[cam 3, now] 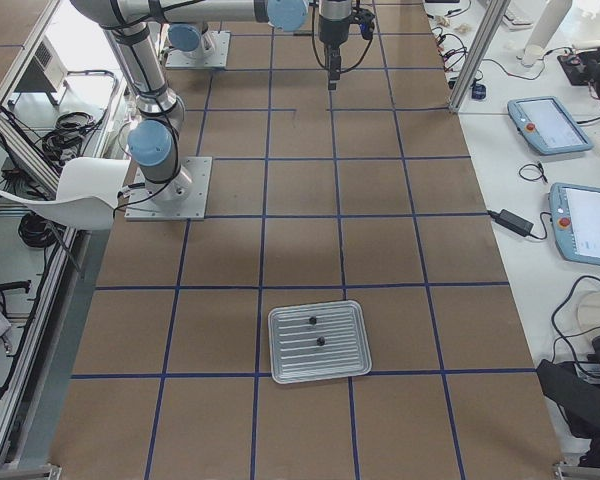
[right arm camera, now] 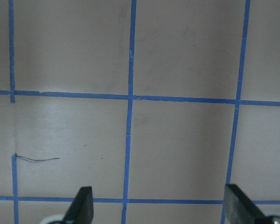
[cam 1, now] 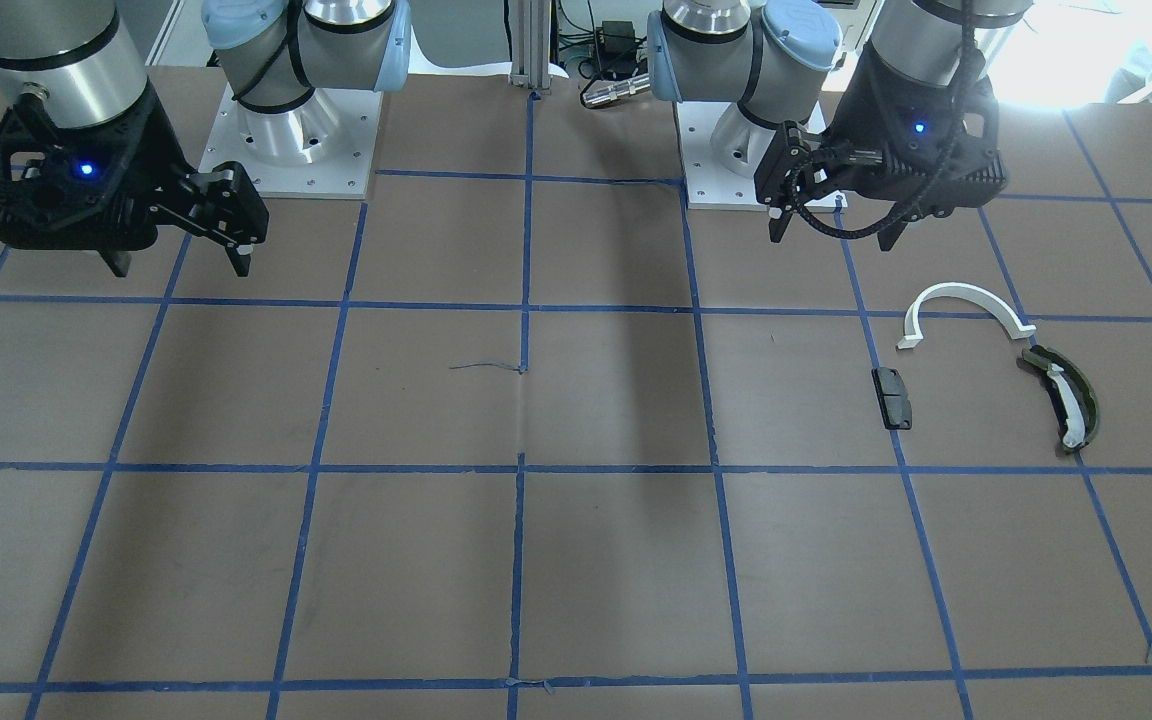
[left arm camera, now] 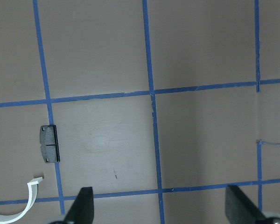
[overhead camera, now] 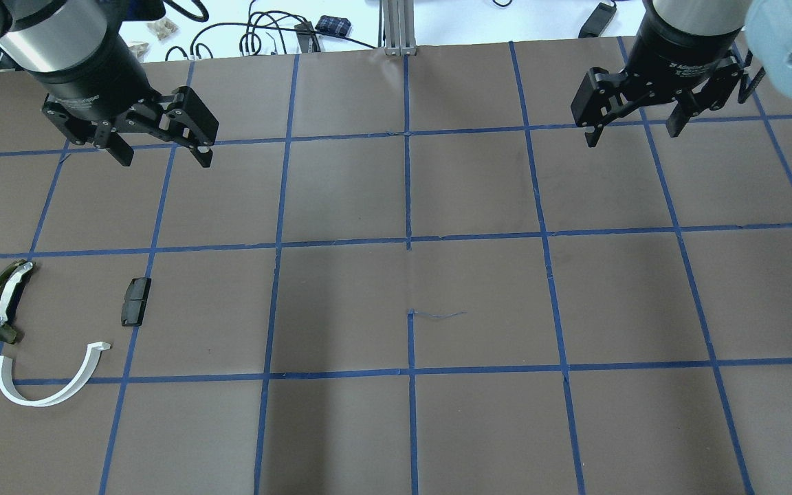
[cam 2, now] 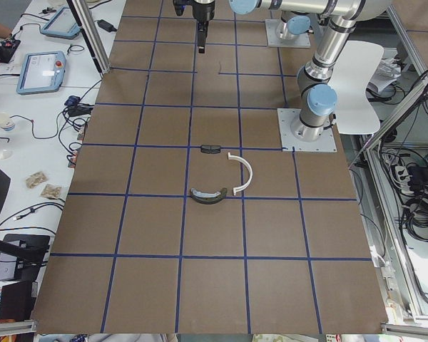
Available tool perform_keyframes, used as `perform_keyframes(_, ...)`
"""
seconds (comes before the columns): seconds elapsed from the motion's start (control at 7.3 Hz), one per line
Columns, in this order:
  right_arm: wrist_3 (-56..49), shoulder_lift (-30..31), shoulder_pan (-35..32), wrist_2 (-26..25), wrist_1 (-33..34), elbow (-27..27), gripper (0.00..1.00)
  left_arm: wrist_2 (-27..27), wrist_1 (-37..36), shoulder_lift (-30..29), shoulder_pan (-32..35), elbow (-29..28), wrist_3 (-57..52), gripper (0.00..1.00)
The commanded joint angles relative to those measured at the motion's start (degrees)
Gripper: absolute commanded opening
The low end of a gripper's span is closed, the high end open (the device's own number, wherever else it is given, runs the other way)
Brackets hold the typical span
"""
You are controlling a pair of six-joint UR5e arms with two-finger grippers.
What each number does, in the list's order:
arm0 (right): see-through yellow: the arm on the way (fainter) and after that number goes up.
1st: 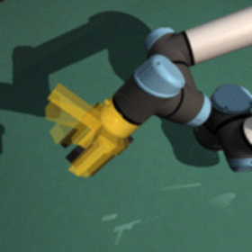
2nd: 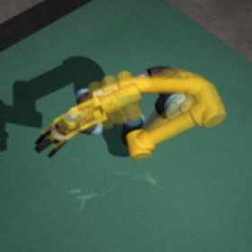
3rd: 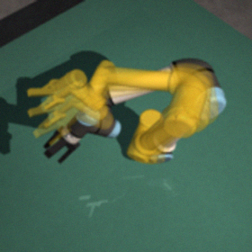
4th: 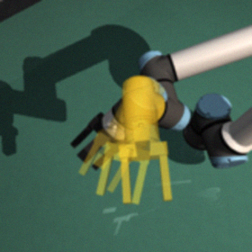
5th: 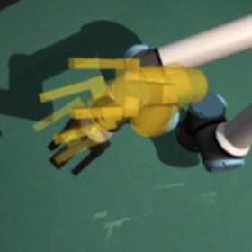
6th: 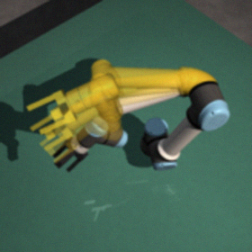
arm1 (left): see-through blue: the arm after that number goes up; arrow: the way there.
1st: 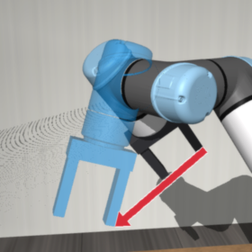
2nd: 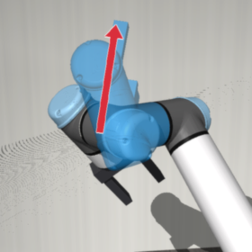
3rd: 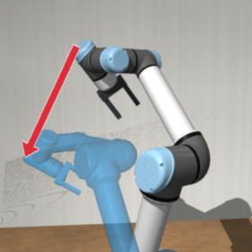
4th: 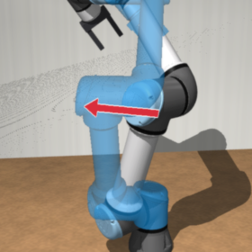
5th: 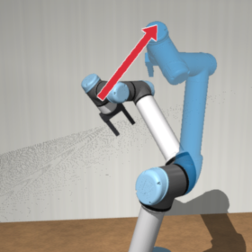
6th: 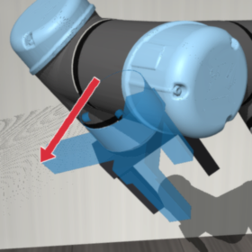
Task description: Place bearing gear from tray to pile
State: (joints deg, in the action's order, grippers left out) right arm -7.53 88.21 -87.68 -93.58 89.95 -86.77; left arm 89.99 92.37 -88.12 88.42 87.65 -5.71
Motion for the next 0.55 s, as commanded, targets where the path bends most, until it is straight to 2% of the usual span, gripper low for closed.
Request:
perform_keyframes(0.0,-14.4,-1.3,7.0,-1.8,0.4,0.8,1.0,-0.5,-0.1,0.0,0.0,0.0,0.0,1.0)
perform_keyframes(0.27,-35.7,-5.3,23.6,-1.1,0.4,0.4,1.0,-0.5,-0.1,0.0,0.0,0.0,0.0,1.0)
perform_keyframes(0.41,-47.1,-9.0,30.9,0.0,4.5,0.4,1.0,-0.5,-0.1,0.0,0.0,0.0,0.0,1.0)
